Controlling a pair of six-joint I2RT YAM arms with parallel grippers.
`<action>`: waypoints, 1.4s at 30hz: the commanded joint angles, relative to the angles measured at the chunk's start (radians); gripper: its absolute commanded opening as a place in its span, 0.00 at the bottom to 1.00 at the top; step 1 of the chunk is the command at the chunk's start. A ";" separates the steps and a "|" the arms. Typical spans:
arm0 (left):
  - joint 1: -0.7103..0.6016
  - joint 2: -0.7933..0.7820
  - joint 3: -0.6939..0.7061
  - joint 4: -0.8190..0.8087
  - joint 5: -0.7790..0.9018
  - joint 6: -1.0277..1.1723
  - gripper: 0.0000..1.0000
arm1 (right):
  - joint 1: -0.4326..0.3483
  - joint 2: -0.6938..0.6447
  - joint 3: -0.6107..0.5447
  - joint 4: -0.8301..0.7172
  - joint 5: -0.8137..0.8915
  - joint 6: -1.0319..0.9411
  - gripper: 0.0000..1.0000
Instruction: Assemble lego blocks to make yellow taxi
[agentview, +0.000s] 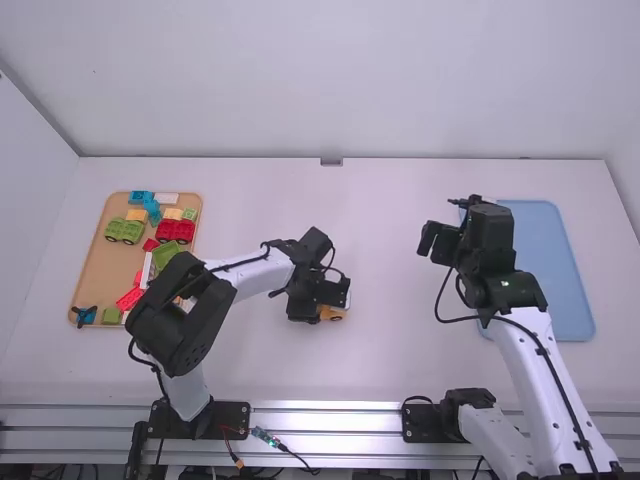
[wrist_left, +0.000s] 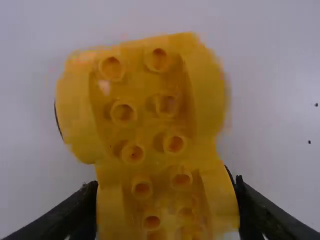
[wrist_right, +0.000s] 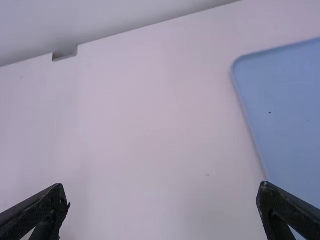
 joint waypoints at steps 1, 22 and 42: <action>-0.002 0.005 -0.007 -0.005 0.008 0.004 0.95 | 0.001 0.004 0.031 0.001 0.009 -0.002 1.00; 0.111 -0.128 0.262 -0.241 0.007 0.004 0.99 | 0.011 0.004 0.031 0.001 -0.014 -0.001 1.00; 0.755 -0.090 0.733 0.021 -0.032 -0.854 0.99 | 0.010 0.004 0.032 -0.007 -0.023 0.006 1.00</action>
